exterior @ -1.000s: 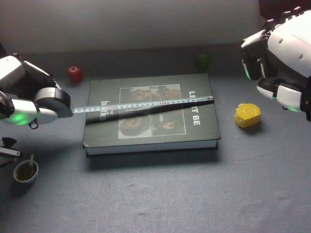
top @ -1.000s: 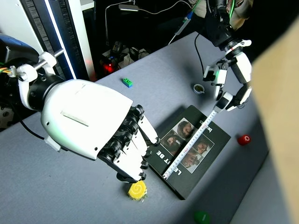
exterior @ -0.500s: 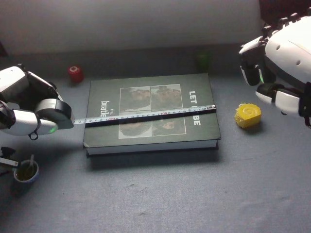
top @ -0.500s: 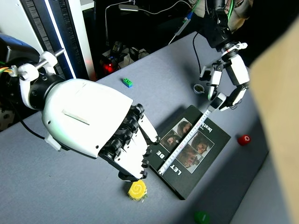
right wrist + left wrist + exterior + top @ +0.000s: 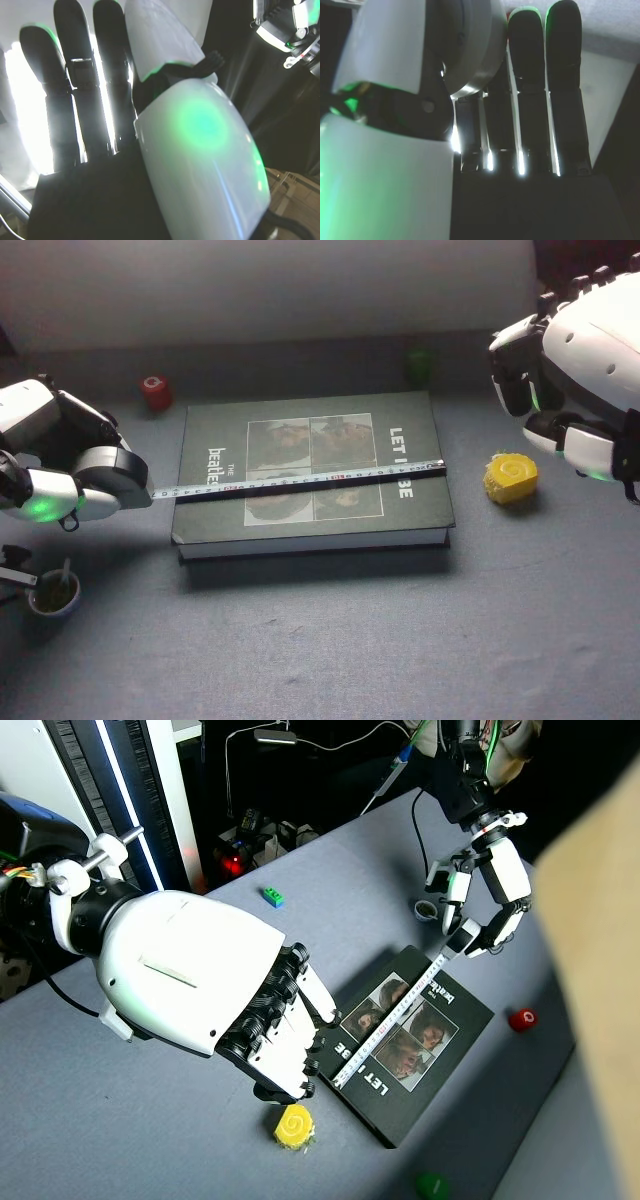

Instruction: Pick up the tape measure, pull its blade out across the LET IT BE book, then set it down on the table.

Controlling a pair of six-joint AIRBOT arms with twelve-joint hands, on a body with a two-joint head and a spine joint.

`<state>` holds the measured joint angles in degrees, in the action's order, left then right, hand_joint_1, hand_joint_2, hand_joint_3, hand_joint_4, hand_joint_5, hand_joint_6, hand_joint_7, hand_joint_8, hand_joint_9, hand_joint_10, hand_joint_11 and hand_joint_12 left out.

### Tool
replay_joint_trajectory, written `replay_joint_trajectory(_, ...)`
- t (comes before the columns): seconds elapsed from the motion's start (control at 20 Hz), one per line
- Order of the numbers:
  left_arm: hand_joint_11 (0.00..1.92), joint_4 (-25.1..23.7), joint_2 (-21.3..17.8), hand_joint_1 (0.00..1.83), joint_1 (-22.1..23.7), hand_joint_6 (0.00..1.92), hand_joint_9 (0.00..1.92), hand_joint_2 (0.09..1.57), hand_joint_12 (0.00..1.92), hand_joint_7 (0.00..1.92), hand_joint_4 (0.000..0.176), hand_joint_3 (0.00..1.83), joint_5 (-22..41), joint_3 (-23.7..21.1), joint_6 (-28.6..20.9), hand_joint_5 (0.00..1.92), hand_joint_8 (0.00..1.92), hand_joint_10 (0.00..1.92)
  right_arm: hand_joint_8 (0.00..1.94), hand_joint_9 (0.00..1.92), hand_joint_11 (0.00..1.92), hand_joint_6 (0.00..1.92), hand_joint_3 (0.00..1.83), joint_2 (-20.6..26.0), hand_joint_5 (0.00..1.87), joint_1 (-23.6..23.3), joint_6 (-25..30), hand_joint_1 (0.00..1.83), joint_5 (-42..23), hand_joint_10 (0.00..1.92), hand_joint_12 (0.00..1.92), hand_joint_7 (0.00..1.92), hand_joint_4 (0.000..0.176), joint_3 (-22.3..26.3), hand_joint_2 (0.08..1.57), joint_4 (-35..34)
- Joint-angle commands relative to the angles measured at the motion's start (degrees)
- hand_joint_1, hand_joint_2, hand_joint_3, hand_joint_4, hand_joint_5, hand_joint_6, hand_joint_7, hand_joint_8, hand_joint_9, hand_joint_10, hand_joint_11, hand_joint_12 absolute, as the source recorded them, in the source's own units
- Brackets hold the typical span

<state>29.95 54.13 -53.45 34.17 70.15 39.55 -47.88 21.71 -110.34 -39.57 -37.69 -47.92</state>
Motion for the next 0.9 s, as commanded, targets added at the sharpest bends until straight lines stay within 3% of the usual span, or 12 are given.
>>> replay_joint_trajectory(0.0, 0.81, -0.32, -0.08, 1.39, 0.34, 0.65, 0.91, 1.07, 1.06, 1.15, 0.0, 0.0, 6.33, 0.07, -0.25, 1.08, 0.76, 1.19, 0.92, 0.94, 0.71, 1.32, 0.0, 0.24, 0.77, -0.62, 0.23, 1.2, -4.99, 0.66, 1.35, 1.03, 0.0, 0.22, 1.16, 3.19)
replay_joint_trajectory(0.25, 0.82, -0.3, -0.58, 1.39, 1.55, 0.64, 0.91, 1.07, 1.06, 1.16, 0.0, 0.0, 6.15, -1.04, -0.44, 1.08, 0.76, 1.19, 0.97, 0.94, 0.72, 1.34, 0.0, 0.24, 0.72, -0.62, 0.3, 1.21, -5.0, 0.67, 1.34, 1.02, 0.0, 0.21, 1.18, 3.19)
replay_joint_trajectory(0.4, 0.82, -0.29, -1.1, 1.39, 3.37, 0.63, 0.91, 1.07, 1.06, 1.15, 0.0, 0.0, 5.72, -2.51, 0.78, 1.08, 0.76, 1.19, 1.12, 0.86, 0.66, 1.43, 0.0, 0.24, 0.66, -0.62, 0.3, 1.17, -5.01, 0.65, 1.35, 0.91, 0.0, 0.21, 1.22, 3.19)
replay_joint_trajectory(0.45, 0.82, -0.24, -1.32, 1.39, 4.29, 0.63, 0.91, 1.07, 1.06, 1.15, 0.0, 0.0, 5.23, -3.01, 1.58, 1.08, 0.76, 1.19, 0.66, 0.81, 0.62, 1.41, 0.0, 0.24, 0.69, -0.62, 0.3, 1.0, -5.03, 0.61, 1.34, 0.83, 0.0, 0.21, 1.26, 3.19)
replay_joint_trajectory(0.5, 0.82, -0.23, -1.61, 1.39, 5.37, 0.63, 0.91, 1.07, 1.06, 1.15, 0.0, 0.0, 4.8, -3.49, 2.22, 1.08, 0.76, 1.19, 0.35, 0.75, 0.57, 0.79, 0.0, 0.24, 0.6, -0.62, 0.3, 0.84, -5.03, 0.51, 1.3, 0.83, 0.0, 0.21, 1.24, 3.2)
replay_joint_trajectory(0.55, 0.82, -0.1, -1.97, 1.39, 6.26, 0.63, 0.91, 1.07, 1.06, 1.15, 0.0, 0.0, 4.72, -3.9, 2.72, 1.08, 0.76, 1.19, 0.17, 0.69, 0.49, 0.43, 0.0, 0.24, 0.62, -0.62, 0.3, 0.75, -5.03, 0.39, 1.29, 0.81, 0.0, 0.21, 1.24, 3.2)
replay_joint_trajectory(0.6, 0.82, 0.23, -2.37, 1.39, 6.98, 0.63, 0.91, 1.07, 1.06, 1.15, 0.0, 0.0, 4.71, -4.29, 3.27, 1.08, 0.76, 1.19, 0.01, 0.58, 0.26, 0.1, 0.0, 0.24, 0.6, -0.62, 0.3, 0.6, -5.02, 0.17, 1.27, 0.68, 0.0, 0.21, 1.25, 3.2)
replay_joint_trajectory(0.8, 0.82, 0.77, -5.08, 1.39, 9.93, 0.63, 0.91, 1.07, 1.06, 1.15, 0.0, 0.0, 3.14, -6.2, 4.68, 1.08, 0.76, 1.19, 0.0, 0.4, 0.03, 0.0, 0.0, 0.25, 0.51, -0.57, 0.3, 0.47, -4.88, 0.02, 1.2, 0.44, 0.0, 0.22, 1.24, 3.36)
replay_joint_trajectory(0.85, 0.82, 0.78, -5.97, 1.39, 10.35, 0.63, 0.91, 1.07, 1.06, 1.15, 0.0, 0.0, 2.55, -6.86, 4.85, 1.08, 0.76, 1.19, 0.0, 0.32, 0.0, 0.0, 0.0, 0.25, 0.45, -0.54, 0.3, 0.42, -4.86, 0.0, 1.09, 0.35, 0.01, 0.22, 1.24, 3.51)
